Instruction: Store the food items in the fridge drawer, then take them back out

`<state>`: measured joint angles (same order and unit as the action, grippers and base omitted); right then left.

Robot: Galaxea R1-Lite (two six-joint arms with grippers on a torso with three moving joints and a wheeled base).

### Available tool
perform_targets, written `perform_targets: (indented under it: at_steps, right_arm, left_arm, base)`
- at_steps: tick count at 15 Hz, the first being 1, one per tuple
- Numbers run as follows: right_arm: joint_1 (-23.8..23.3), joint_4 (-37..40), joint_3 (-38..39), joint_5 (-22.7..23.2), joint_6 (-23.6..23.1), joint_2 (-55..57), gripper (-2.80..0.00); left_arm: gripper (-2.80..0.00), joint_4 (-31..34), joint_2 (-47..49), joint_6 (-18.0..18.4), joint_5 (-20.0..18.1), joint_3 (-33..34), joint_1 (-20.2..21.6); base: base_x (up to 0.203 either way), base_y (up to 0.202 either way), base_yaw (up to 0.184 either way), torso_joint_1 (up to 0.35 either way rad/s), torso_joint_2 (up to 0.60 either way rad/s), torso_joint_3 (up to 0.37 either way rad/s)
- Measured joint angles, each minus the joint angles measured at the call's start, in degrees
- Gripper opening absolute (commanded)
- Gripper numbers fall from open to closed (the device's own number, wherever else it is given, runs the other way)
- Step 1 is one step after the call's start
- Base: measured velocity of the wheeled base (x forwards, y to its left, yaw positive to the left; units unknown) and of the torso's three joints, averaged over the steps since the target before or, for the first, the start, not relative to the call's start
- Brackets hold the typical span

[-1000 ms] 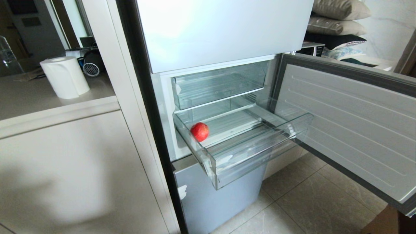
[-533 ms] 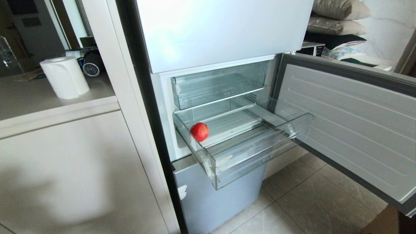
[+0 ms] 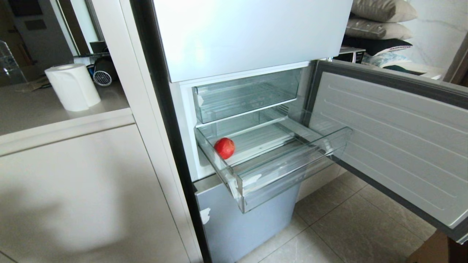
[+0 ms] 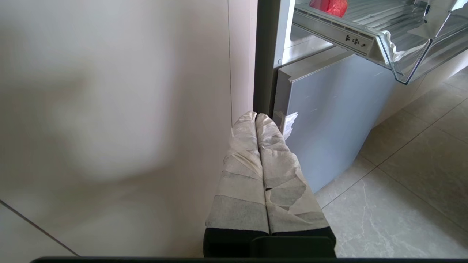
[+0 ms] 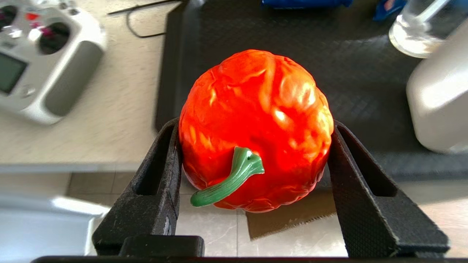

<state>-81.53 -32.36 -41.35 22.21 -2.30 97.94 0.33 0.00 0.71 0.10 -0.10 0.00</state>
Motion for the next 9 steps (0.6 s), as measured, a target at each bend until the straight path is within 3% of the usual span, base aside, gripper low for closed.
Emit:
perform_targets:
  at_steps: [2,6,9]
  right_arm:
    - [-0.8,-1.9,-2.7,2.4,0.1,5.0,-2.80]
    - [-1.0,-8.9,-6.1,3.3,0.2,13.9,-2.80]
    - [-0.7,-9.7,-8.6,4.2,0.2,18.8,-2.80]
  left_arm:
    - [-2.80,0.0,0.0,0.0,0.0,0.0,0.0]
    - [-2.80,0.0,0.0,0.0,0.0,0.0,0.0]
    - [-2.80,0.0,0.0,0.0,0.0,0.0,0.0]
  base:
    - [0.000,0.000,0.000,0.000,0.00,0.000]
    - [0.000,0.000,0.000,0.000,0.00,0.000]
    - [0.000,0.000,0.000,0.000,0.00,0.000]
